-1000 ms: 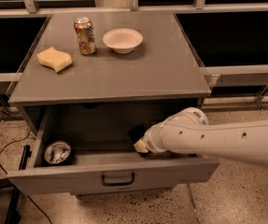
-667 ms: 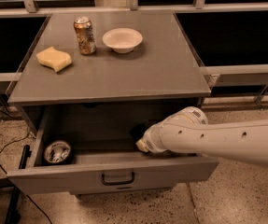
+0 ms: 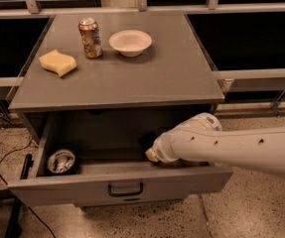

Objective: Pick rxbar blueberry from top drawer and place on counter

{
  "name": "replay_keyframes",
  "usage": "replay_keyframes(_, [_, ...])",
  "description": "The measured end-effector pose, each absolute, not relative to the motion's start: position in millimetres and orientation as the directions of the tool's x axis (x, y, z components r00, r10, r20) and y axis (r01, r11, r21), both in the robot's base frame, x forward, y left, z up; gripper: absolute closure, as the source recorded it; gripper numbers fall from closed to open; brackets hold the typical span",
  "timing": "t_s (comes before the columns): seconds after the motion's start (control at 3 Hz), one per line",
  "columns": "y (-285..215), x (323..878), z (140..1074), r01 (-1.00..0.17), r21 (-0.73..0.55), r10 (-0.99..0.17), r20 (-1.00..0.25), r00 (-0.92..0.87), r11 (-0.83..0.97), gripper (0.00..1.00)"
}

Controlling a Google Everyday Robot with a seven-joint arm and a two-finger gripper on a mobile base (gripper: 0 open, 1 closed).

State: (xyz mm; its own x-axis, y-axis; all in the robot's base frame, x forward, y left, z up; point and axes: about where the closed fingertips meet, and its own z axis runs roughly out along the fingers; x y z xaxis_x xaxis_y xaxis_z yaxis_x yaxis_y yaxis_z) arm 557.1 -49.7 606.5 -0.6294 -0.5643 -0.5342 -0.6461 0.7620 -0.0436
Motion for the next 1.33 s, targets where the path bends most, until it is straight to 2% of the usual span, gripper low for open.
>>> replay_keyframes(0.67, [-37, 556, 637, -0.714, -0.054, -0.574, -0.639, -0.512, 0.698, 1.00])
replay_keyframes(1.0, [-29, 555, 661, -0.749, 0.004, -0.548, -0.680, -0.488, 0.662, 1.00])
replay_keyframes(1.33, [-31, 553, 700, -0.821, -0.014, -0.594, -0.697, -0.401, 0.570, 1.00])
